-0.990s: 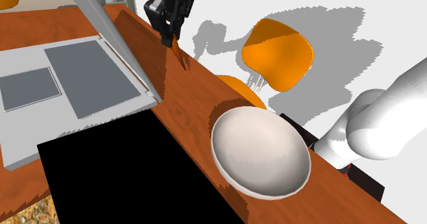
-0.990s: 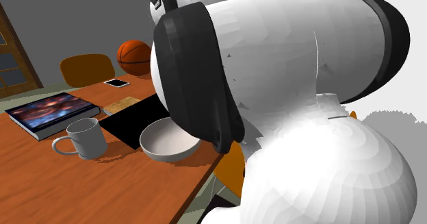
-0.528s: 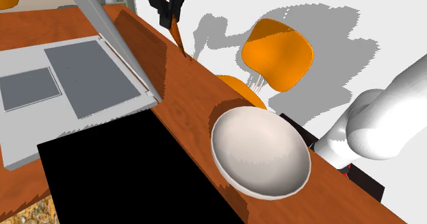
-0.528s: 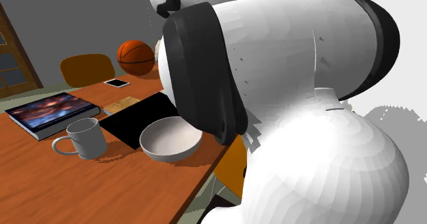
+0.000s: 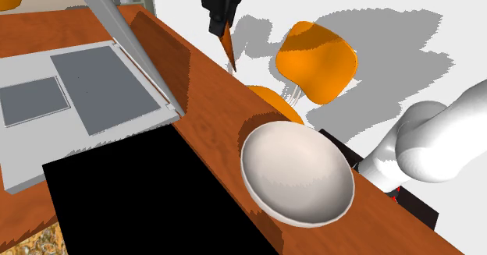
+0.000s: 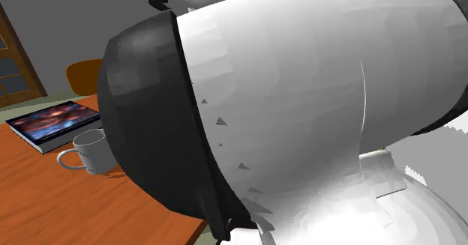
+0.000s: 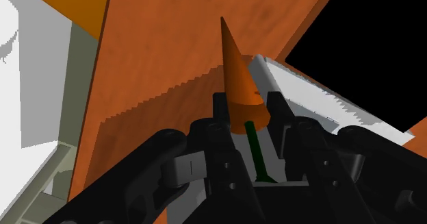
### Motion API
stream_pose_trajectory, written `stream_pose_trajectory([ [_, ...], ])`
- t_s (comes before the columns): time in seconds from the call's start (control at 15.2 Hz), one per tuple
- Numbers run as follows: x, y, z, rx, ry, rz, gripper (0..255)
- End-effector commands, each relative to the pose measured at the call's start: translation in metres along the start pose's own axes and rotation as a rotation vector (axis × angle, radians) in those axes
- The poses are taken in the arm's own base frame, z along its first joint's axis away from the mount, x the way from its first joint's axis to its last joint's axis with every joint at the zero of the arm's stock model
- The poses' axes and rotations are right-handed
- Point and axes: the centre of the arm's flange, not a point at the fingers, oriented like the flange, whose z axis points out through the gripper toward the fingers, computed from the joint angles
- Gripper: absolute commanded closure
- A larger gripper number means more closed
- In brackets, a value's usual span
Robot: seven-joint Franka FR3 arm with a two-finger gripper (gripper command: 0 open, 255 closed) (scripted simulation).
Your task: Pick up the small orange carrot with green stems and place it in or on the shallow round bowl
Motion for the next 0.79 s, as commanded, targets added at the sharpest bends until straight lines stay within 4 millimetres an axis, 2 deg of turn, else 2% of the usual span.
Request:
stream_pose_trajectory([
  [0.0,-0.025,-0.008,-0.008,0.001,-0.001,0.001,255],
  [0.73,-0.156,-0.054,-0.050,0.001,-0.001,0.001,255],
])
